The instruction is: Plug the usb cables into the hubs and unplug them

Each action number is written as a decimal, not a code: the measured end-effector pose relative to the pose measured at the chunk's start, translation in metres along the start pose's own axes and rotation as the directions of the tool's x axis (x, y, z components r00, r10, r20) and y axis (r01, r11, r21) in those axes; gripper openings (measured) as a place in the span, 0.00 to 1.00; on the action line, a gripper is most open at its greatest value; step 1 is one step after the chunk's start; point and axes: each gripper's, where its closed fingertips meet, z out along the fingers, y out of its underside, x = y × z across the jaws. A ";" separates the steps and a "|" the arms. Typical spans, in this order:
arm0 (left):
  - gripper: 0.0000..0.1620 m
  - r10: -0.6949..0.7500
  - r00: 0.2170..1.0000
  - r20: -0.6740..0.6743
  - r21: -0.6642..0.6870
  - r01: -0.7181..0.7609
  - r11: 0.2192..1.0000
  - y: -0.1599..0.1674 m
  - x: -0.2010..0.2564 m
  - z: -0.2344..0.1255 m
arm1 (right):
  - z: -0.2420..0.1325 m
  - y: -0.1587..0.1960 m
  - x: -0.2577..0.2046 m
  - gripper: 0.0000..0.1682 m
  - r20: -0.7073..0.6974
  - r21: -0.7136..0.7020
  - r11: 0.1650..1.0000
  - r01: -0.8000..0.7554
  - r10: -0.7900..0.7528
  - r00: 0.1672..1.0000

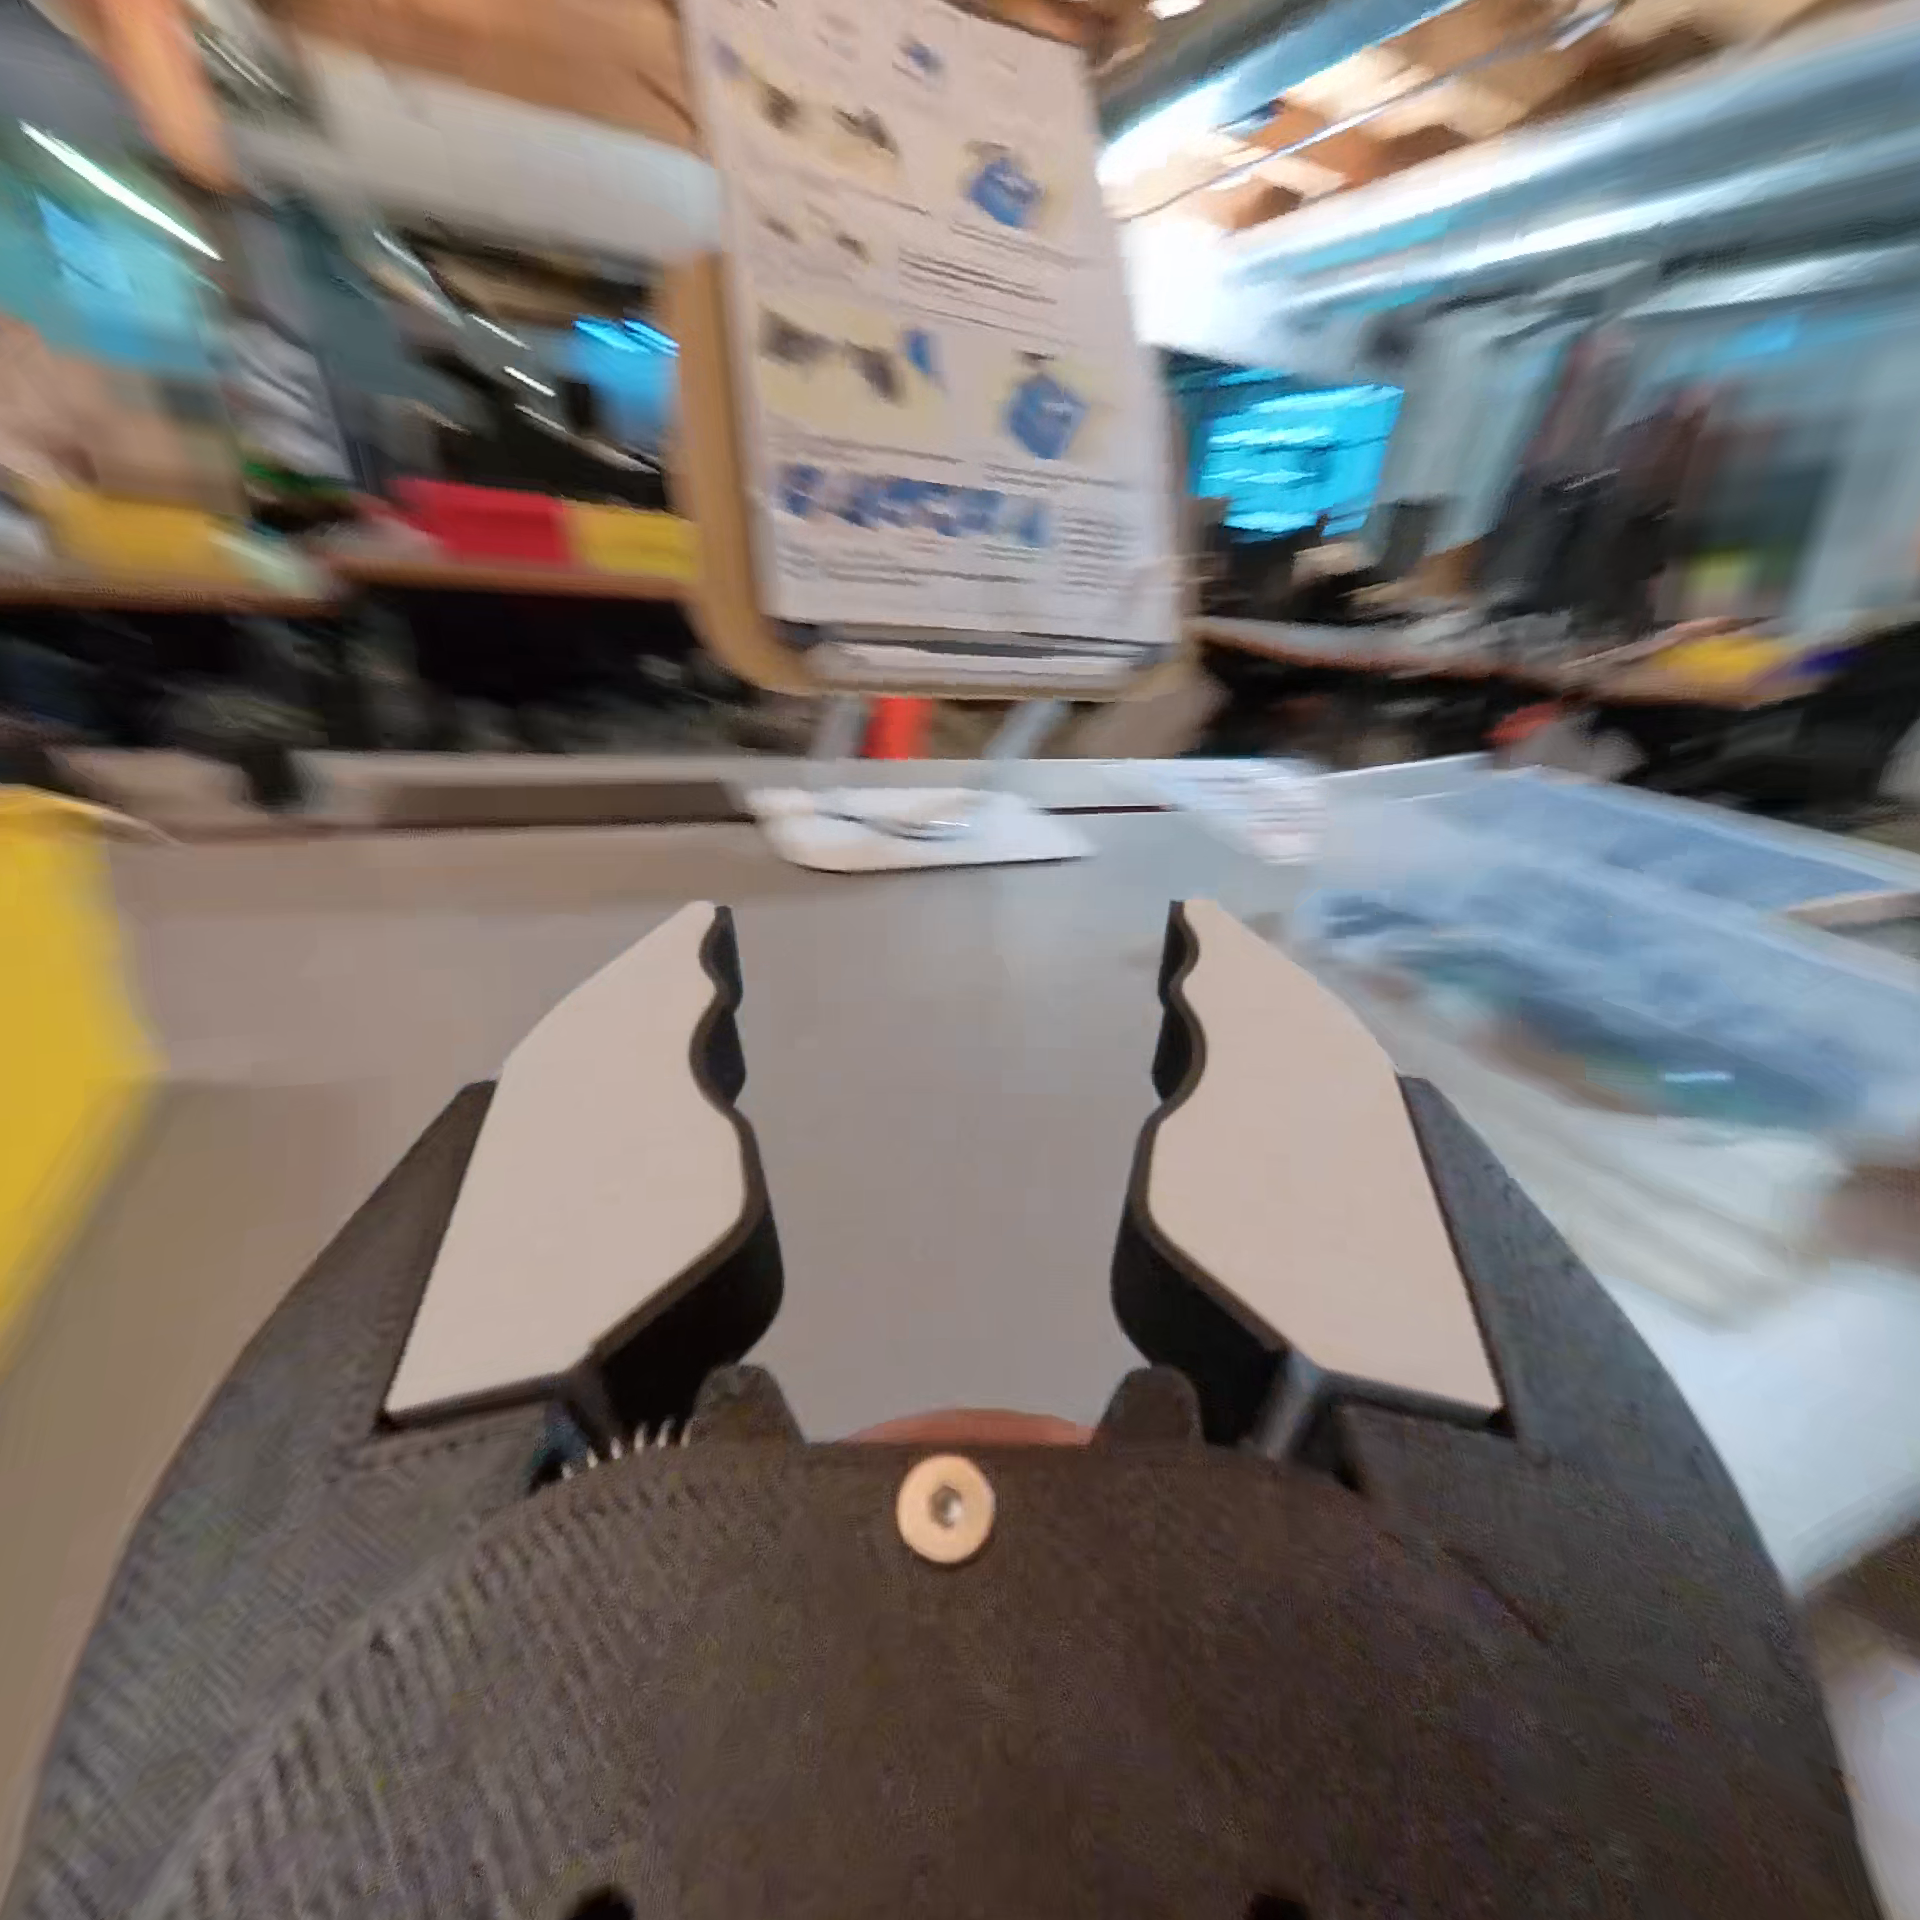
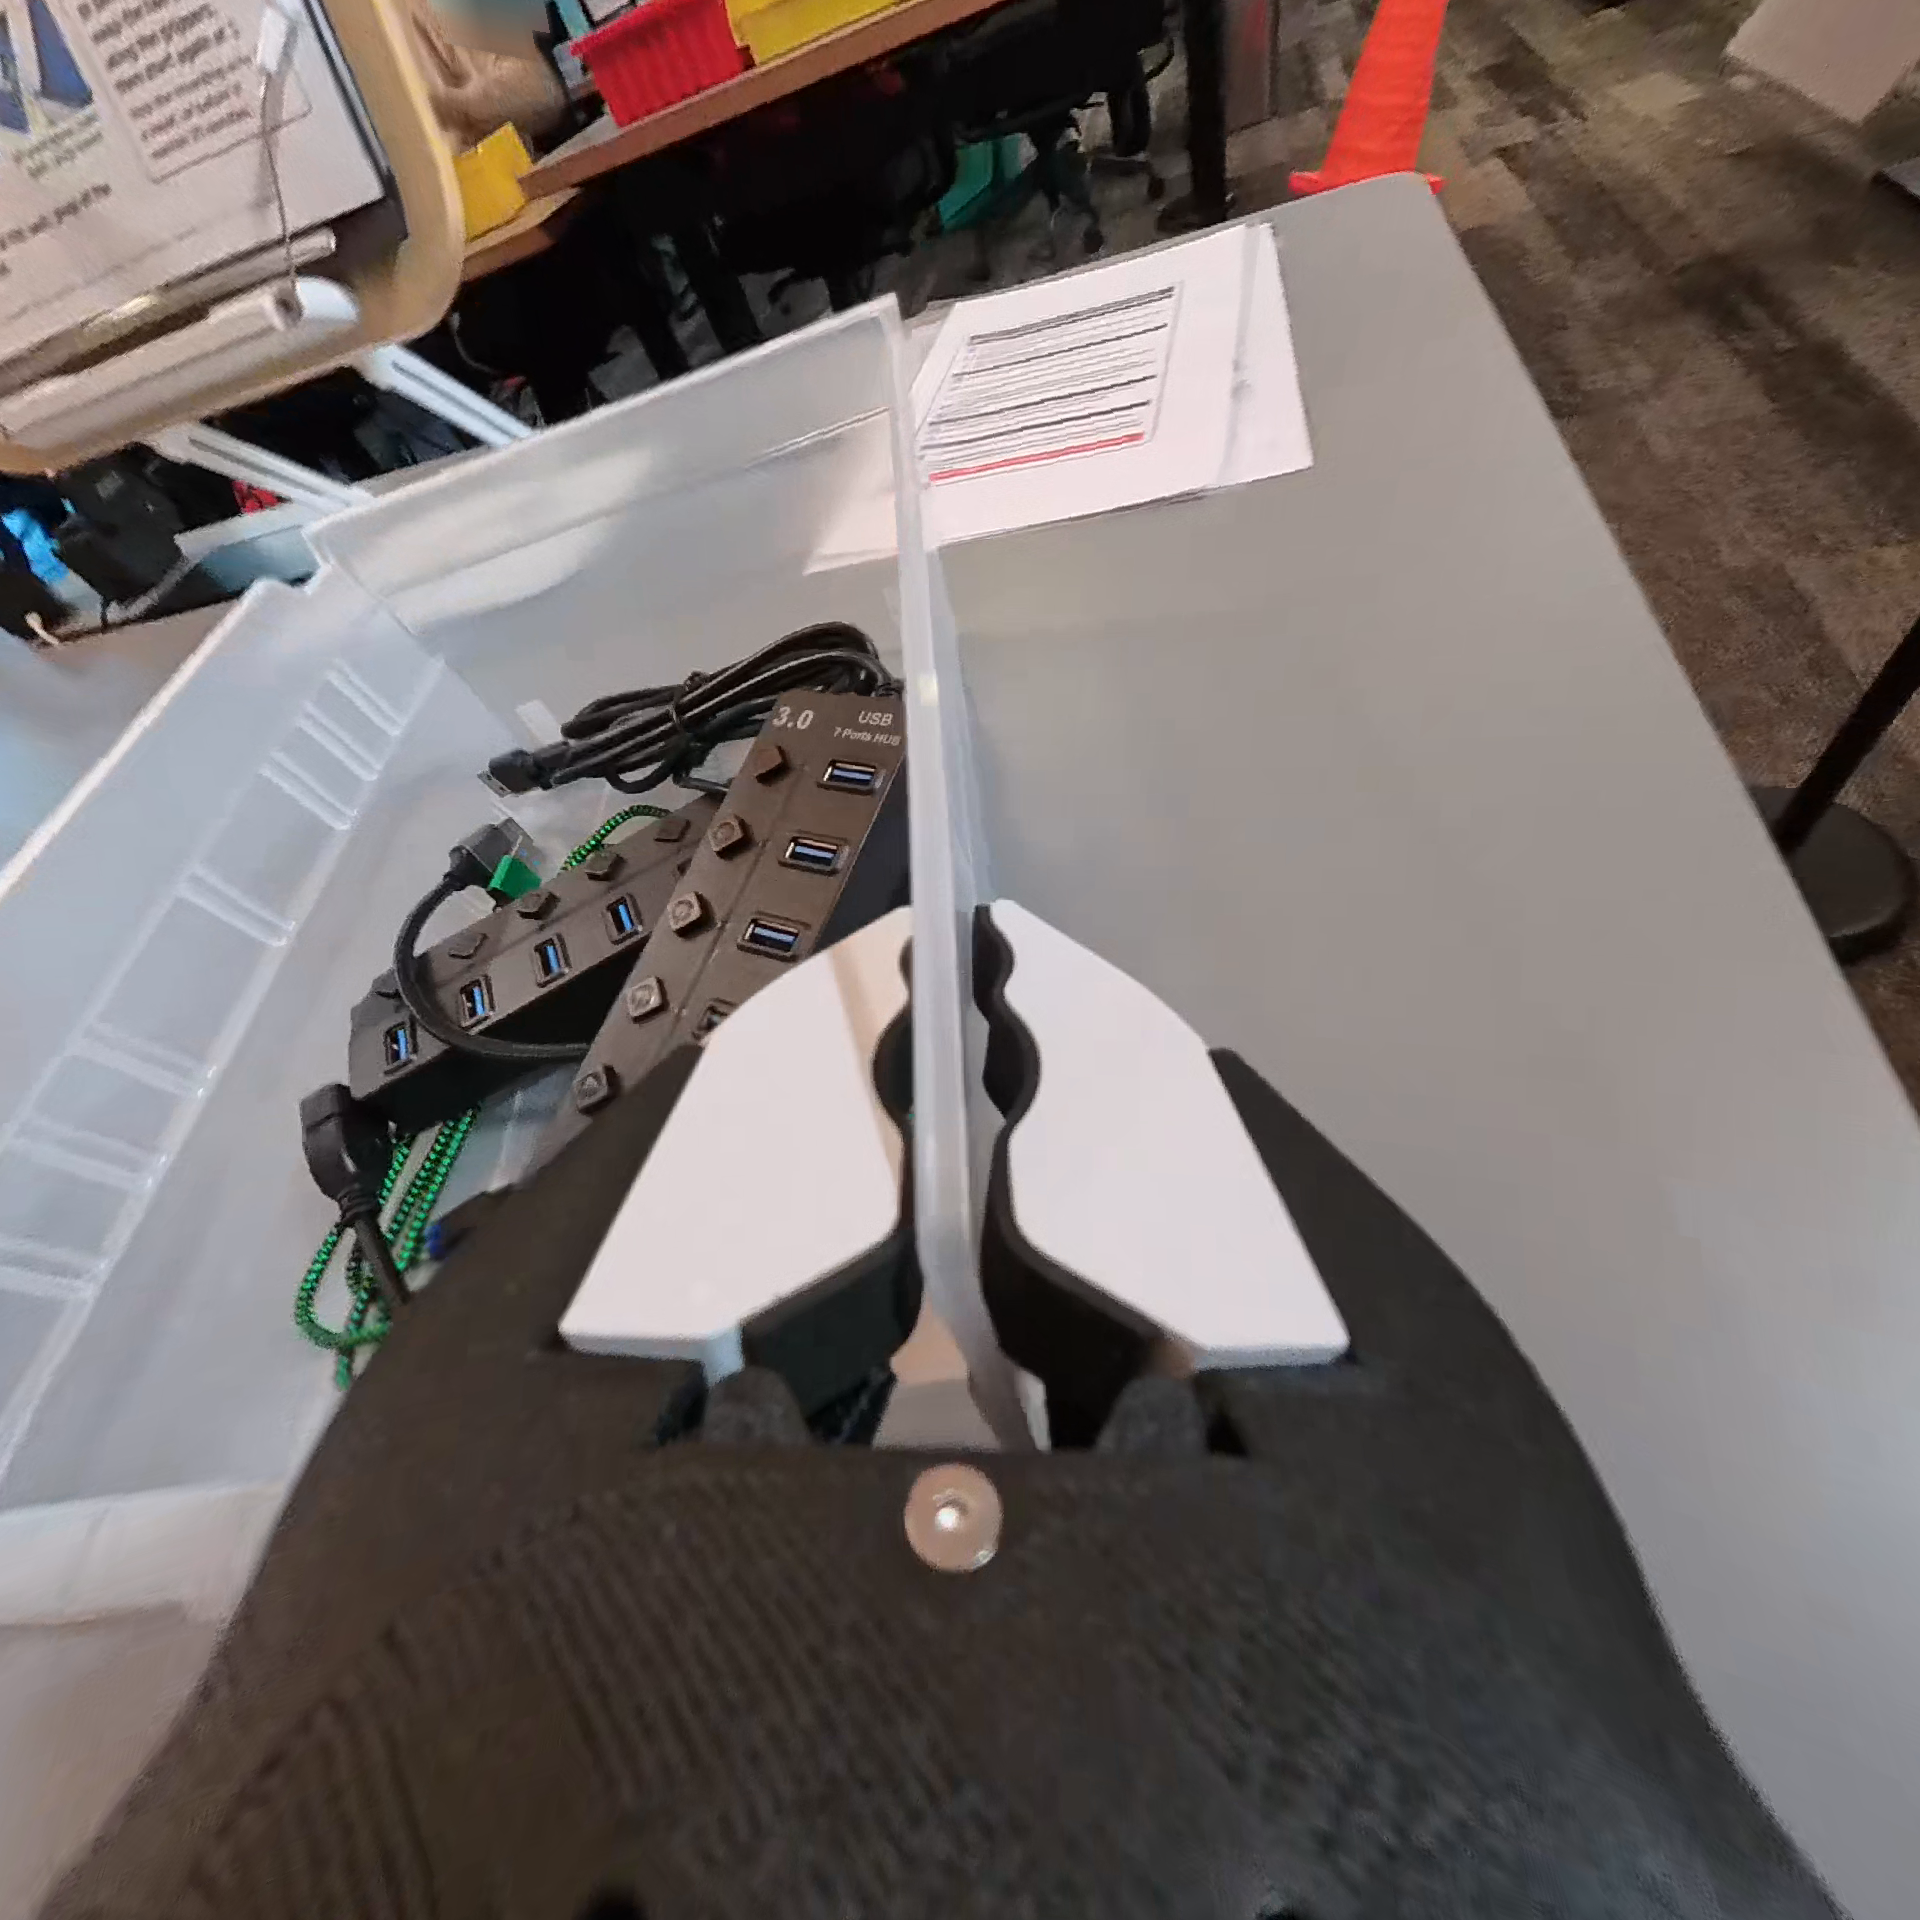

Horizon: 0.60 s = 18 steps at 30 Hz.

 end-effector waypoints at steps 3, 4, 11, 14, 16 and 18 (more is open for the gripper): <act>0.58 0.234 0.917 0.322 -0.002 -0.247 0.969 -0.020 -0.069 -0.028 | 0.006 0.004 -0.012 0.04 -0.001 -0.035 0.992 0.124 -0.124 0.992; 0.63 0.264 0.874 0.408 -0.019 -0.281 0.959 -0.026 -0.092 -0.038 | 0.008 0.005 -0.017 0.03 0.000 -0.040 0.984 0.171 -0.171 0.985; 0.70 0.419 0.748 0.514 -0.306 -0.297 0.905 -0.003 -0.184 -0.065 | 0.016 0.008 -0.035 0.03 0.018 -0.042 0.956 0.291 -0.291 0.957; 0.64 0.399 0.785 0.474 -0.410 -0.204 0.889 0.030 -0.199 -0.067 | 0.016 0.008 -0.035 0.03 0.023 -0.042 0.957 0.286 -0.285 0.958; 0.58 0.352 0.817 0.457 -0.428 -0.145 0.892 0.045 -0.204 -0.066 | 0.016 0.008 -0.035 0.03 0.022 -0.042 0.957 0.287 -0.286 0.958; 0.44 0.296 0.857 0.421 -0.439 -0.093 0.894 0.059 -0.203 -0.065 | 0.016 0.009 -0.035 0.03 0.024 -0.042 0.957 0.286 -0.285 0.958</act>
